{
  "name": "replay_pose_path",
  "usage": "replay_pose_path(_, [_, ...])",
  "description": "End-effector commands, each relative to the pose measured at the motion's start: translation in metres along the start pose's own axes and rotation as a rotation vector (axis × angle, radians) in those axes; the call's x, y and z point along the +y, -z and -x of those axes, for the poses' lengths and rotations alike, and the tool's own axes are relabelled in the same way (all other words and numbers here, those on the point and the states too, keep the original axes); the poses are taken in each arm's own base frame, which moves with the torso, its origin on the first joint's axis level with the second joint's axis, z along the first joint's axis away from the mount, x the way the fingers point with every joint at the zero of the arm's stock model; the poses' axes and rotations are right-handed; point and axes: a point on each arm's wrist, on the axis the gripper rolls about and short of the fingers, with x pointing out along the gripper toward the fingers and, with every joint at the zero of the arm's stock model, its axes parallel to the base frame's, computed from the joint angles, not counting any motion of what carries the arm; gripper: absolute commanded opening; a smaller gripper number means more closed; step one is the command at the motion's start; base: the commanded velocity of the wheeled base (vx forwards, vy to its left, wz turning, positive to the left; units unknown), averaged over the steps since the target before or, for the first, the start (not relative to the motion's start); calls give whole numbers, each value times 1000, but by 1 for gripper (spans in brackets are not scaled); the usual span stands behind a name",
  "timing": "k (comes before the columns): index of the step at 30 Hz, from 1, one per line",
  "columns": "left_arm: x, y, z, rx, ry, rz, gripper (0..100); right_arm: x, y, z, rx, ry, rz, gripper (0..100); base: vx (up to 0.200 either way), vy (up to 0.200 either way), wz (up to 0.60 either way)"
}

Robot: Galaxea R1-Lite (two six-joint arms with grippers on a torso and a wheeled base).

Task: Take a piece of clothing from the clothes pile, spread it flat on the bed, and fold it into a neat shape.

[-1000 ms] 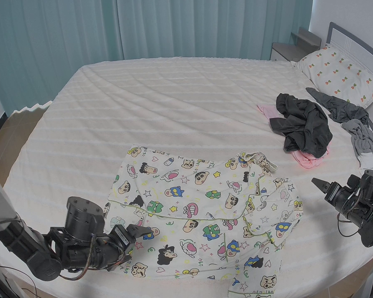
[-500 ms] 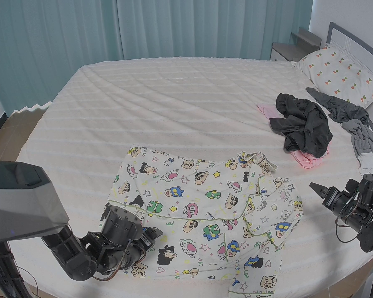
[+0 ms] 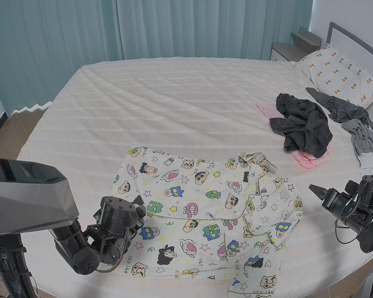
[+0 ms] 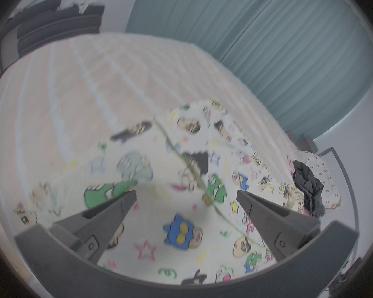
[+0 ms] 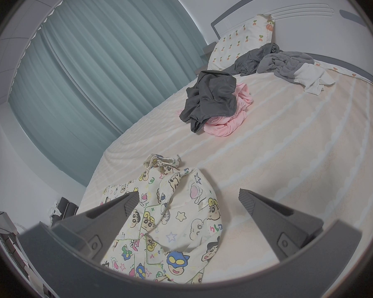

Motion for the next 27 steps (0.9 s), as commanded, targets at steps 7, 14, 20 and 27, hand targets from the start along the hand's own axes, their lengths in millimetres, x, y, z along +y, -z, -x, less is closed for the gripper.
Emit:
replay_pose_path(7, [21,-51,-35,-324,1,-79,100,2,1,0,5,-7,2,100,0,0,0])
replay_pose_path(14, [38,-52,-12,-210,54,-103,100,1,3,1,17,-9,1,100,0,0,0])
replay_pose_path(20, [42,-64,7,-89,184,-15,100,5,5,1,30,-28,-2,100,0,0,0])
replay_pose_path(27, [59,-117,49,98,465,254,100,48,6,-27,26,-211,-32,100,0,0,0])
